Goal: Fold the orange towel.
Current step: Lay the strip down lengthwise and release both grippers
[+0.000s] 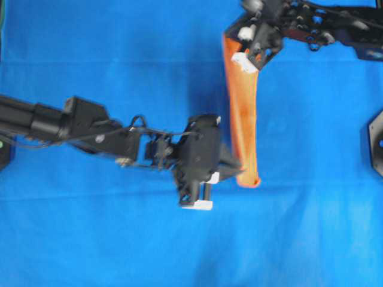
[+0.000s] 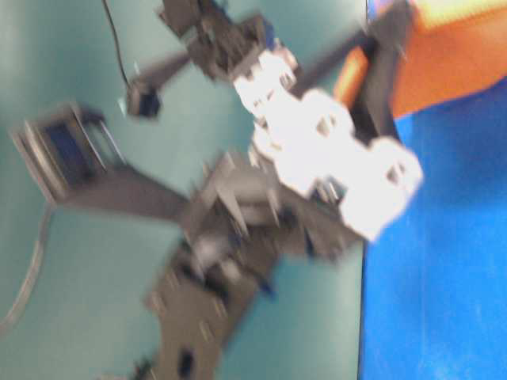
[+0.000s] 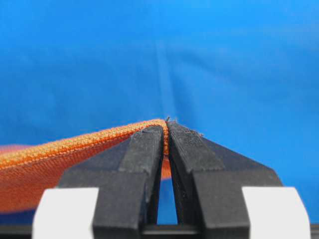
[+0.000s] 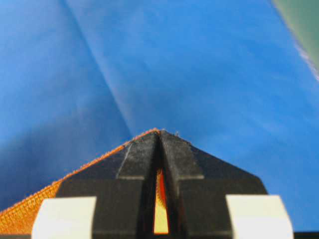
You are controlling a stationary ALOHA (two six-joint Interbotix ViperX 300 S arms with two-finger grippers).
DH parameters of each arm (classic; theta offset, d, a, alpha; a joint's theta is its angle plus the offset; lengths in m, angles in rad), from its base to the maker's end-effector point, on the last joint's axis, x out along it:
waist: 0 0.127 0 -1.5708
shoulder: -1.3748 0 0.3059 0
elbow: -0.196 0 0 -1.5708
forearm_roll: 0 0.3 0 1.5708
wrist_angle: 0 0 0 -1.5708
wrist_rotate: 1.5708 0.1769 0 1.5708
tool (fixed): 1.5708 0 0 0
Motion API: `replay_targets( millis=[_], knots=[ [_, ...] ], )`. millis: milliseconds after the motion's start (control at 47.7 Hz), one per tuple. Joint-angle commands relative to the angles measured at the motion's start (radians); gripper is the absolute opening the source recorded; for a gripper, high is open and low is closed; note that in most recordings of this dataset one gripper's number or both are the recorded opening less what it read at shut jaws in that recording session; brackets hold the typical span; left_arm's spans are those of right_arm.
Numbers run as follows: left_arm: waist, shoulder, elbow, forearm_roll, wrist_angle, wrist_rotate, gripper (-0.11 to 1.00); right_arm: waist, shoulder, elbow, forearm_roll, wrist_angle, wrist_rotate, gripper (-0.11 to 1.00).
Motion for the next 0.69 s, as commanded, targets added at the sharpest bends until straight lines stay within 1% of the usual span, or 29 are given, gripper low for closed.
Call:
replay_targets(
  millis=[0,105,231,440,671],
  knots=[
    [-0.103,-0.075,0.055,0.003,-0.028,-0.044,0.03,-0.012,0.04,-0.094,-0.005,-0.003,-0.005,0.02],
    [-0.11,-0.103,0.123,0.003,-0.028,-0.091,0.03,0.0,0.087,-0.149,-0.009,0.006,-0.009,0.02],
    [-0.112,-0.123,0.181,0.003,-0.028,-0.121,0.03,0.005,0.089,-0.15,-0.015,-0.002,-0.012,0.02],
    [-0.104,-0.12,0.202,0.003,-0.028,-0.121,0.03,0.011,0.089,-0.143,-0.015,0.002,-0.011,0.02],
    [-0.101,-0.106,0.204,0.005,-0.029,-0.121,0.03,0.02,0.087,-0.129,-0.015,-0.017,-0.009,0.02]
  ],
)
